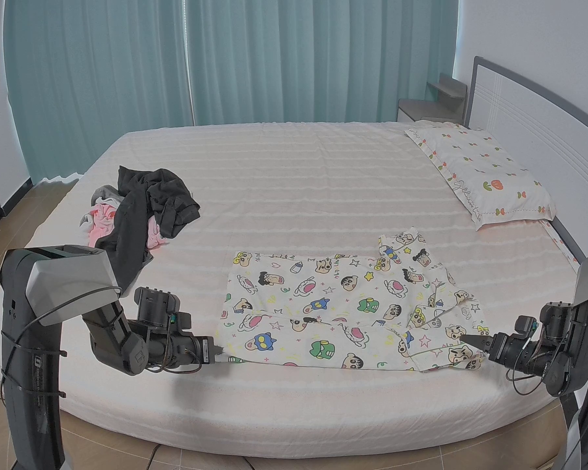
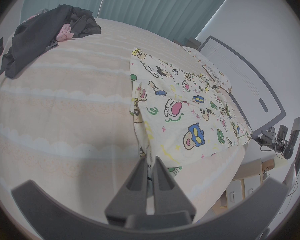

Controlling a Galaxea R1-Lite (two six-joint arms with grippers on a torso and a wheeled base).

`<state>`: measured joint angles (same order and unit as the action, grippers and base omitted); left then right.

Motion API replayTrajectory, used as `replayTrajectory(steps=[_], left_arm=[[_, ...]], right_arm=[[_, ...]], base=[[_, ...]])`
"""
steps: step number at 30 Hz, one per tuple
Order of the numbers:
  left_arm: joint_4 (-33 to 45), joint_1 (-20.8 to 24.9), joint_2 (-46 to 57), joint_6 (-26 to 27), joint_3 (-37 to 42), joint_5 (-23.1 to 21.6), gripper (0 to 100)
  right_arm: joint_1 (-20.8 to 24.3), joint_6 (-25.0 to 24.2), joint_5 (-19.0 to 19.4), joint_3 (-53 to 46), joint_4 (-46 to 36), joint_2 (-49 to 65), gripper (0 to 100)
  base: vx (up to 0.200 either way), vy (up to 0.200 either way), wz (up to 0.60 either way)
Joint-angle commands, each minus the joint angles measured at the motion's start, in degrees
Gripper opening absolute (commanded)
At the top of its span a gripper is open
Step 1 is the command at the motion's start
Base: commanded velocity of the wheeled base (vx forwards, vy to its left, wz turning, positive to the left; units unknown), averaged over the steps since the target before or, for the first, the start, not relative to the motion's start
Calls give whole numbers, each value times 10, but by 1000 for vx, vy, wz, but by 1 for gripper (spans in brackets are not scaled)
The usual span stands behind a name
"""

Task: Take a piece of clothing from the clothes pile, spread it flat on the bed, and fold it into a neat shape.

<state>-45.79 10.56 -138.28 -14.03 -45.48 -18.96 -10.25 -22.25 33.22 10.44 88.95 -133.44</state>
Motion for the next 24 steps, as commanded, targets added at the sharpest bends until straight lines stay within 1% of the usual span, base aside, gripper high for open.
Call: replayTrajectory(steps=[1, 4, 7, 8, 9, 10, 11, 13, 14, 15, 16, 17, 19, 21, 23, 24], left_arm=[[-1, 0, -3, 0, 0, 0, 100], [-1, -2, -2, -1, 2, 0, 100], [-4, -9, 21, -11, 36, -3, 100], [-4, -7, 40, -28, 52, -3, 100], [-4, -6, 42, -30, 55, -3, 100], [-6, 3, 59, -63, 73, 0, 100], [-6, 21, 80, -108, 83, 3, 100], [-6, 48, 122, -202, 94, 30, 100], [-6, 61, 133, -238, 94, 42, 100], [-7, 83, 141, -281, 94, 59, 100], [-7, 95, 142, -299, 92, 71, 100], [-7, 112, 140, -317, 91, 94, 100], [-7, 133, 132, -329, 87, 126, 100], [-8, 161, 101, -340, 81, 165, 100], [-11, 183, 76, -369, 70, 208, 100], [-11, 188, 73, -377, 69, 216, 100]], right_arm=[[0, 0, 0, -1, 10, -1, 100], [-1, -1, -3, -2, 10, 0, 100], [-1, -2, -14, -5, 10, 6, 100], [0, -2, -19, -2, 10, 6, 100], [-1, -2, -20, -2, 10, 6, 100], [0, -3, -25, 1, 10, 6, 100], [0, -3, -28, 4, 10, 8, 100], [2, -8, -29, 8, 10, 19, 100], [3, -9, -29, 11, 10, 24, 100], [7, -9, -29, 13, 10, 31, 100], [12, -10, -30, 15, 10, 34, 100], [21, -10, -32, 16, 10, 40, 100], [29, -12, -43, 13, 10, 42, 100], [41, -18, -71, 6, 10, 44, 100], [50, -32, -103, -10, 10, 41, 100], [51, -34, -106, -15, 10, 40, 100]], base=[[0, 0, 0], [0, 0, 0], [0, 0, 0], [0, 0, 0], [0, 0, 0], [0, 0, 0], [0, 0, 0], [0, 0, 0], [0, 0, 0], [0, 0, 0], [0, 0, 0], [0, 0, 0], [0, 0, 0], [0, 0, 0], [0, 0, 0], [0, 0, 0]])
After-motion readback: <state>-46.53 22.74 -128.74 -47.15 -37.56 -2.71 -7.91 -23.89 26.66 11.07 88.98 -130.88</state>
